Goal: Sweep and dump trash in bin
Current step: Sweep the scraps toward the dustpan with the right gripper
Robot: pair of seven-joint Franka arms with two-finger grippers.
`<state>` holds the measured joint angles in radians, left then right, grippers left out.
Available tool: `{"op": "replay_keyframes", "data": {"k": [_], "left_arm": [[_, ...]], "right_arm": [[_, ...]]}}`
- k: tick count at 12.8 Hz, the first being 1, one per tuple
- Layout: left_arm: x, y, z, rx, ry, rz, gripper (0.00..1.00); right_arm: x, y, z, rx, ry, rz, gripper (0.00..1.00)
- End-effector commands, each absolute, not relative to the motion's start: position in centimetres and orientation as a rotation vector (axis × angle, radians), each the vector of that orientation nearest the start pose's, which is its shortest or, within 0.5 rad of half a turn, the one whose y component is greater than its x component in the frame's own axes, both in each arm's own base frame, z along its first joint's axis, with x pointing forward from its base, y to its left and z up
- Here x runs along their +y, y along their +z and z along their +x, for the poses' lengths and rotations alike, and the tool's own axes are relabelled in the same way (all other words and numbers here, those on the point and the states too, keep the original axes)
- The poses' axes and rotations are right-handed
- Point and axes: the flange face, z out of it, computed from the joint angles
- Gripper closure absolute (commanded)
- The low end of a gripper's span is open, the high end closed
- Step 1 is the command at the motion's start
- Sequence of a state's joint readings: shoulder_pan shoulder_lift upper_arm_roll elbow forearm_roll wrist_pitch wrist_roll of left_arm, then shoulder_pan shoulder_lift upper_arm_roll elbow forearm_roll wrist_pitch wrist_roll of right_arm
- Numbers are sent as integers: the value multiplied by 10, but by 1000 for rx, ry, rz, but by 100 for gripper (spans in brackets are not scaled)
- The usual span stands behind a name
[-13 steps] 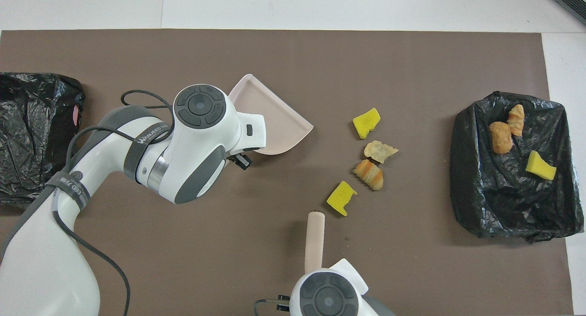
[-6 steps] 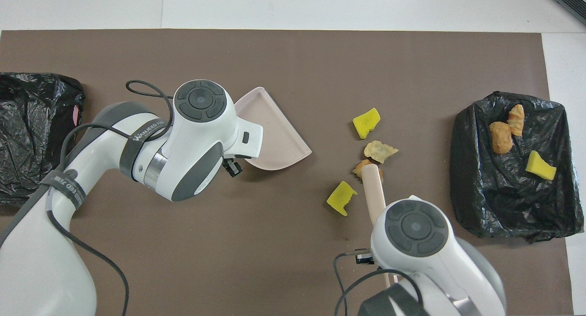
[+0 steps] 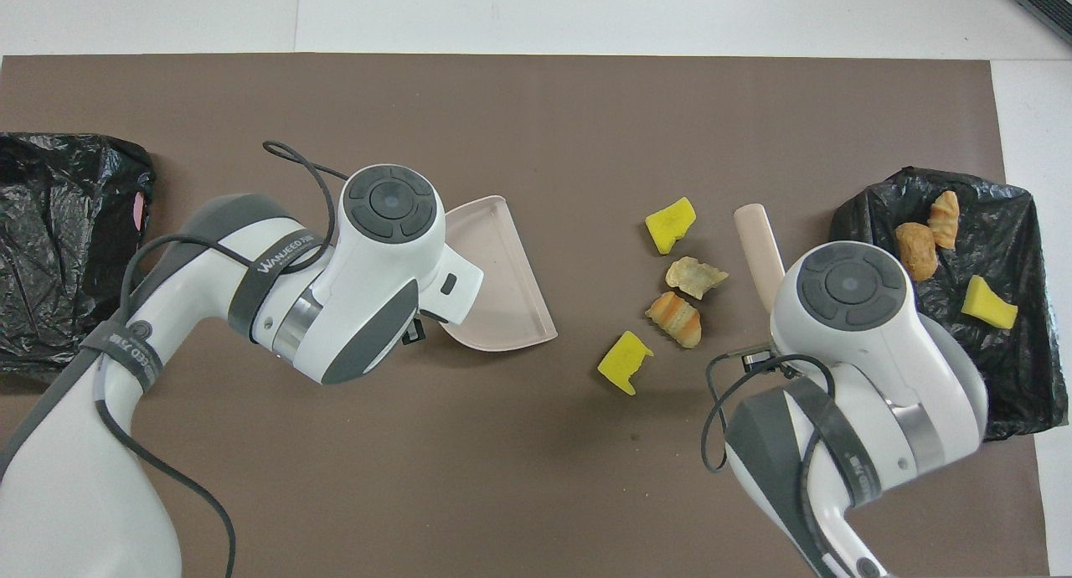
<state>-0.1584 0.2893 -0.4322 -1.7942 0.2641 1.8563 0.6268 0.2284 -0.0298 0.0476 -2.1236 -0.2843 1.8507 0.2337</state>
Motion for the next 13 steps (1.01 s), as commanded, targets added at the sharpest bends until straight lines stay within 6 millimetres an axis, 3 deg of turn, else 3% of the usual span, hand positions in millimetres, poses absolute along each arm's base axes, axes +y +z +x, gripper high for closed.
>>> {"op": "replay_keyframes", "data": {"k": [1, 3, 5, 7, 9, 13], "left_arm": [[-315, 390, 476, 1890, 320, -2219, 100], [-323, 383, 443, 1919, 337, -2160, 100], [-322, 376, 415, 1914, 343, -2126, 100], [-329, 369, 397, 1749, 316, -2245, 100], [-341, 367, 382, 1586, 326, -2460, 100], [-352, 362, 351, 1586, 349, -2478, 100]], "right_arm": [[122, 390, 541, -365, 267, -3481, 100], [125, 371, 552, -397, 264, -3481, 100], [131, 351, 550, -454, 318, -3459, 100], [138, 334, 540, -564, 407, -3407, 100], [143, 331, 532, -644, 471, -3297, 100], [158, 328, 513, -626, 562, -3146, 100]]}}
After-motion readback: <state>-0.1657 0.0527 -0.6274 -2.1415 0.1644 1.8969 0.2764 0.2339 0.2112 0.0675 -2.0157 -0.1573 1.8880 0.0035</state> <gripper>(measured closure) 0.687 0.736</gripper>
